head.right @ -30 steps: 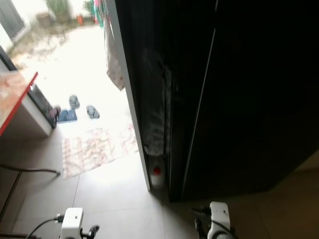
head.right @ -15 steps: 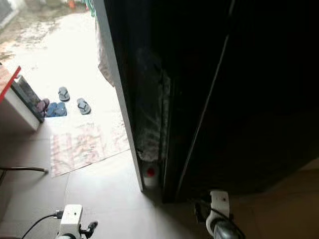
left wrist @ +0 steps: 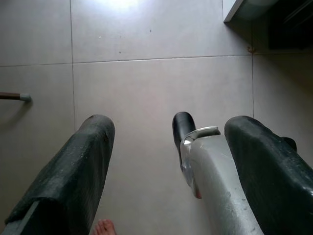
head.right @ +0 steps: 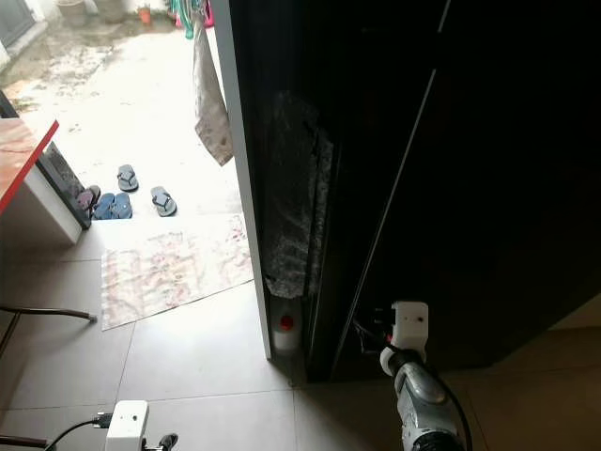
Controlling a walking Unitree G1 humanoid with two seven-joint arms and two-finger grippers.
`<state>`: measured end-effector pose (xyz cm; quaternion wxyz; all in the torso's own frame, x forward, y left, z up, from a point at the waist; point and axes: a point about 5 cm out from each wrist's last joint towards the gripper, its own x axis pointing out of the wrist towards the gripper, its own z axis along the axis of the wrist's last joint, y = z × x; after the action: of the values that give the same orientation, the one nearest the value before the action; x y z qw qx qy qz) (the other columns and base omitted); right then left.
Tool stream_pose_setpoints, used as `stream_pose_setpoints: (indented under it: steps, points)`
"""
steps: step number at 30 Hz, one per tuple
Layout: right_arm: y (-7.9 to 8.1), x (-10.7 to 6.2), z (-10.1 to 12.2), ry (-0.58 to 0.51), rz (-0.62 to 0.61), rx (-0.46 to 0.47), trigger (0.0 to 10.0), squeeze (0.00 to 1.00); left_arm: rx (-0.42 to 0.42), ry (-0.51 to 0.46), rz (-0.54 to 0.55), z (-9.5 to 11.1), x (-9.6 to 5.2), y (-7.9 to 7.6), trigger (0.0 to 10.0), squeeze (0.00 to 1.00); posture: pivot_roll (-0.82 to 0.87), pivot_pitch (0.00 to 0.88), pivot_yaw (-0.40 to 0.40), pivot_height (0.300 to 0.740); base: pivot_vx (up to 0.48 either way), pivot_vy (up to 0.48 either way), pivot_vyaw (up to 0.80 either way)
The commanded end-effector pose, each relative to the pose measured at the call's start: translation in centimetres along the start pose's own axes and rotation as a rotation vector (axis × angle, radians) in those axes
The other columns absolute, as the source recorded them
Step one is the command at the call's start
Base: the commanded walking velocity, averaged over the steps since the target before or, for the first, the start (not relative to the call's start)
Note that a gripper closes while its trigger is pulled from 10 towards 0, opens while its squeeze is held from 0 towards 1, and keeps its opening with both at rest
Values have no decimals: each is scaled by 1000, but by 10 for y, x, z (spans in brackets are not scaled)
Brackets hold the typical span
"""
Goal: Restocking fridge
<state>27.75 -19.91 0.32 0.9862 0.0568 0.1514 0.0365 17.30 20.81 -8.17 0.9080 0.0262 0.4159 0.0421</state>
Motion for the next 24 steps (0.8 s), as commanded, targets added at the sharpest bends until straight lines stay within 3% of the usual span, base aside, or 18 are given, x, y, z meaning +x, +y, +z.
stream_pose_setpoints:
  steps: [1,11,24]
  points:
    - [3,1,4,-30,12,2,10000,0,2,17,0,-6,-2,1,10000,0,-25,101,-13,740,0,0,0]
    - [23,23,30,-52,89,-12,10000,0,2,15,0,-5,-1,0,10000,0,-8,103,-19,740,0,0,0]
    - [33,40,55,-57,122,-39,10000,0,0,22,4,-8,-2,0,10000,0,-8,113,-19,740,0,0,0]
